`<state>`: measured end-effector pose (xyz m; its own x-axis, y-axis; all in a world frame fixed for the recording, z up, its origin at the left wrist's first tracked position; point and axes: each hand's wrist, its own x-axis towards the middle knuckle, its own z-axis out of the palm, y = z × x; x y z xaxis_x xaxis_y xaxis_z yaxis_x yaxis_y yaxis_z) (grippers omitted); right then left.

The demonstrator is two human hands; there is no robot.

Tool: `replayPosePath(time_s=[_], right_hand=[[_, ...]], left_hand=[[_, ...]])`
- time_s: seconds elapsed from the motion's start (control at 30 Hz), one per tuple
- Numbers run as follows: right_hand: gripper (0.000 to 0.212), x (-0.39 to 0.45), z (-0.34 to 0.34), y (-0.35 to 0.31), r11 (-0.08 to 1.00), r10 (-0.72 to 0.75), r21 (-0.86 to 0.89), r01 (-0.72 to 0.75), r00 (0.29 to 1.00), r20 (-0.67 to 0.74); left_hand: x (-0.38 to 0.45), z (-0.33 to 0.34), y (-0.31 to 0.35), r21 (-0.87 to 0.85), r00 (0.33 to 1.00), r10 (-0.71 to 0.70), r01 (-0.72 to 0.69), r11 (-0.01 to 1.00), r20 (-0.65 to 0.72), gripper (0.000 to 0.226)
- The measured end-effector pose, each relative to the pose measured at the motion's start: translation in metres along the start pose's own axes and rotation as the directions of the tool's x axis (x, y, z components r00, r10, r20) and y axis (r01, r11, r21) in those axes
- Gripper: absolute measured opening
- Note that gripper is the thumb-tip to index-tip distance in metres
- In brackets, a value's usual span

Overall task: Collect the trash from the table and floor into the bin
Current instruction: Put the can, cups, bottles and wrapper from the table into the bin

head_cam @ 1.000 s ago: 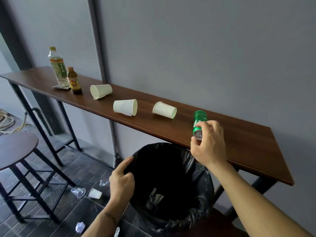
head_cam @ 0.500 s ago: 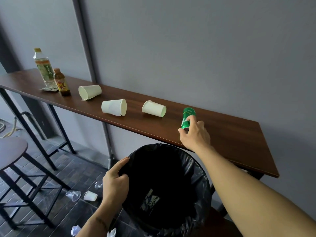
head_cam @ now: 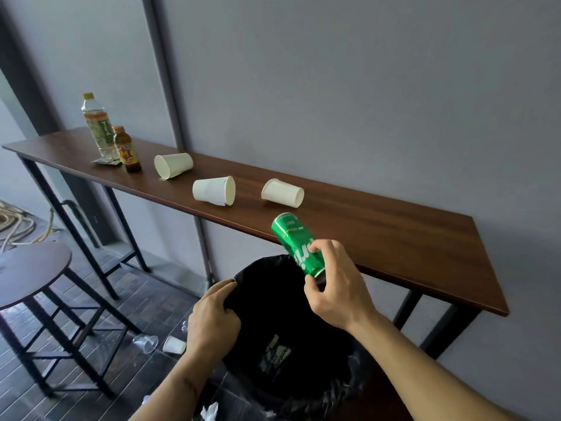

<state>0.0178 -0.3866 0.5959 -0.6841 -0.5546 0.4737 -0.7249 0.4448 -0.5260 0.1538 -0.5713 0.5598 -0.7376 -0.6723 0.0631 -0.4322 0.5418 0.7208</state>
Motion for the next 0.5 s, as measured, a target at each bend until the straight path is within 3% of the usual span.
replayPosePath(time_s=[0.1,0.3,0.4,0.5], right_hand=[[0.044,-0.033,0.014,-0.009,1.000,-0.015,0.005,0.014,0.986,0.164],[0.042,-0.054,0.039,0.009,0.989,0.118,-0.133,-0.064,0.886,0.448],[0.045,-0.056,0.042,0.019,0.983,0.148,-0.170,-0.067,0.842,0.519],[0.046,-0.054,0.042,0.024,0.984,0.132,-0.174,-0.046,0.844,0.520]], left_hand=[[0.002,-0.001,0.000,0.016,1.000,-0.014,0.015,1.000,-0.013,0.063],[0.001,0.002,0.000,0.006,1.000,-0.025,0.025,1.000,-0.014,0.064],[0.001,0.004,0.000,-0.026,1.000,-0.017,0.017,1.000,-0.012,0.066],[-0.001,0.004,0.003,-0.029,0.999,-0.011,0.010,1.000,-0.033,0.065]])
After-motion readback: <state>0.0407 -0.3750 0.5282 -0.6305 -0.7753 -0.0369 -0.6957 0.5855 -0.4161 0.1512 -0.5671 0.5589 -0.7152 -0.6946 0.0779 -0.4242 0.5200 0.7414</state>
